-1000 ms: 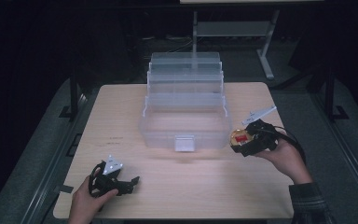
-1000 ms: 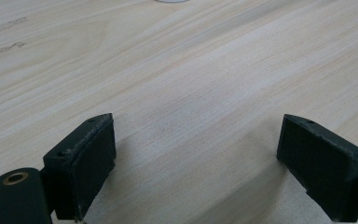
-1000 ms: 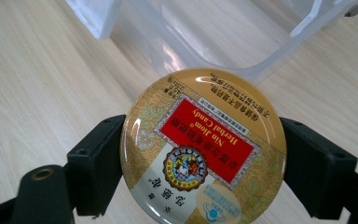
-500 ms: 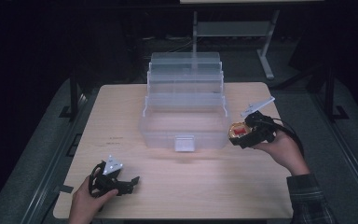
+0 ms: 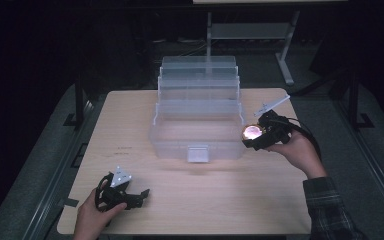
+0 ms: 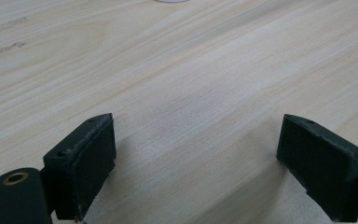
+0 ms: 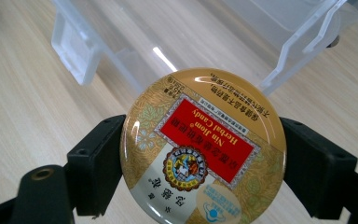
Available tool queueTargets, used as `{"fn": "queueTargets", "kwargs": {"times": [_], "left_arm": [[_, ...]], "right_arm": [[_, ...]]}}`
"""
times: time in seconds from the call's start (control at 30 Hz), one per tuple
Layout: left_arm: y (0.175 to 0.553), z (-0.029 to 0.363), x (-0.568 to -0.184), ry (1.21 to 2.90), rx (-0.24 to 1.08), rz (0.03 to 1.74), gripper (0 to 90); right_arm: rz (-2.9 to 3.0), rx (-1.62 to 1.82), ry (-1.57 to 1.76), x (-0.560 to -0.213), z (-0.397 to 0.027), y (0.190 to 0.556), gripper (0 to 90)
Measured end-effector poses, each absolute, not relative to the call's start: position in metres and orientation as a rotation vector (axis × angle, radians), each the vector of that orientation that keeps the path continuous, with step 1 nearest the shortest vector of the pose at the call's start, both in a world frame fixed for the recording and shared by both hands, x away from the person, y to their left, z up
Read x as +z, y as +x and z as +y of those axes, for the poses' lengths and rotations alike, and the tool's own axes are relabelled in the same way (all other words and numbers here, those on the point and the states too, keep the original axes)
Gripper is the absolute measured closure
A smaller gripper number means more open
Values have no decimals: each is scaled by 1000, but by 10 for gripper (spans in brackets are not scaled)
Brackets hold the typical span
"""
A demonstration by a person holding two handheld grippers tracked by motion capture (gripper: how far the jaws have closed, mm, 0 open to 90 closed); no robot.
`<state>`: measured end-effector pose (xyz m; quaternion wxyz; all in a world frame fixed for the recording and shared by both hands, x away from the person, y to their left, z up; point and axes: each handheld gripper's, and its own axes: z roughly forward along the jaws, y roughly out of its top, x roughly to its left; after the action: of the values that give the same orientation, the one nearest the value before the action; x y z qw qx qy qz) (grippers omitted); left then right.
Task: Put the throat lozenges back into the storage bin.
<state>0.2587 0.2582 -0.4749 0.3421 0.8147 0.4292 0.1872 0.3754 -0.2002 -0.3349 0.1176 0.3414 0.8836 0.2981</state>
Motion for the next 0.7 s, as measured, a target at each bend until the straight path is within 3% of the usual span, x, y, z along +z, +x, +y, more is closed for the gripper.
{"fn": "queueTargets", "kwargs": {"times": [0.7], "left_arm": [[259, 258, -475, 2117, 485, 1118, 107]], "right_arm": [[2603, 867, 1010, -337, -180, 405, 195]]}}
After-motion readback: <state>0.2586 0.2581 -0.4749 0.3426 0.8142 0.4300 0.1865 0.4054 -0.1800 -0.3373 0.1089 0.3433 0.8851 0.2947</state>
